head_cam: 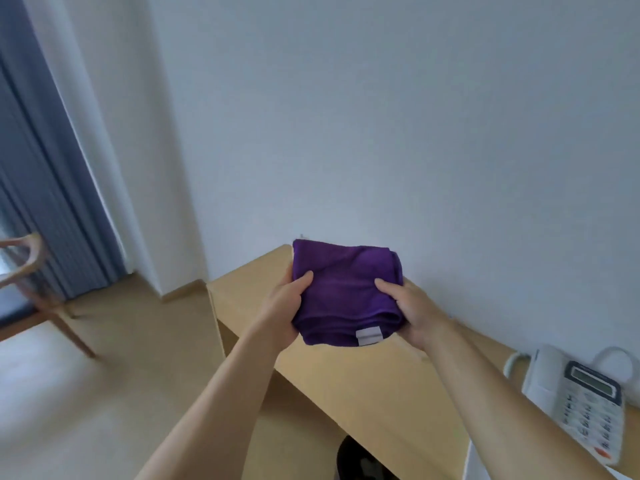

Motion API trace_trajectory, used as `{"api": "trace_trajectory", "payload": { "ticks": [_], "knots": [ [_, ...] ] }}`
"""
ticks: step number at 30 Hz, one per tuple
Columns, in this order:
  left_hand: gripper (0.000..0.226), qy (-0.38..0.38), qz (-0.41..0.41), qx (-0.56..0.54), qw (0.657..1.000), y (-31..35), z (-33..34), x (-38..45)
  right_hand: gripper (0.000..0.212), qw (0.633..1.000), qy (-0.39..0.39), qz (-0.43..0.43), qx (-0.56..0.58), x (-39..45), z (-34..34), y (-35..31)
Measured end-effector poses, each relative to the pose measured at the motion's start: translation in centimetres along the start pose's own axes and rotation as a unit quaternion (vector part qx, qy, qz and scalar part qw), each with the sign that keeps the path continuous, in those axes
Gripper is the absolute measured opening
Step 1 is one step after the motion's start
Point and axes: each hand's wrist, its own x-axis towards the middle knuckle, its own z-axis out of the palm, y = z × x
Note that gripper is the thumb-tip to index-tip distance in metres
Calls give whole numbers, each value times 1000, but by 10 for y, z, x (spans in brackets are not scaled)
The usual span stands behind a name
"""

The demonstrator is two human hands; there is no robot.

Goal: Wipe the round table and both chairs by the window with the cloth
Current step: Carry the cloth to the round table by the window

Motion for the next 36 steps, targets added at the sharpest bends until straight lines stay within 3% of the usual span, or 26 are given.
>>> {"api": "trace_trajectory", "payload": {
  "ticks": [13,27,36],
  "knots": [
    [28,221,152,4,963,188,-318,-86,29,971,-237,-23,-11,92,394,33],
    [24,408,210,-21,888,271,-590,-141,50,901,-431,42,-21,210,706,142],
    [28,520,236,-32,821,326,-740,-161,32,839,-525,144,-20,270,900,192]
  ]
}}
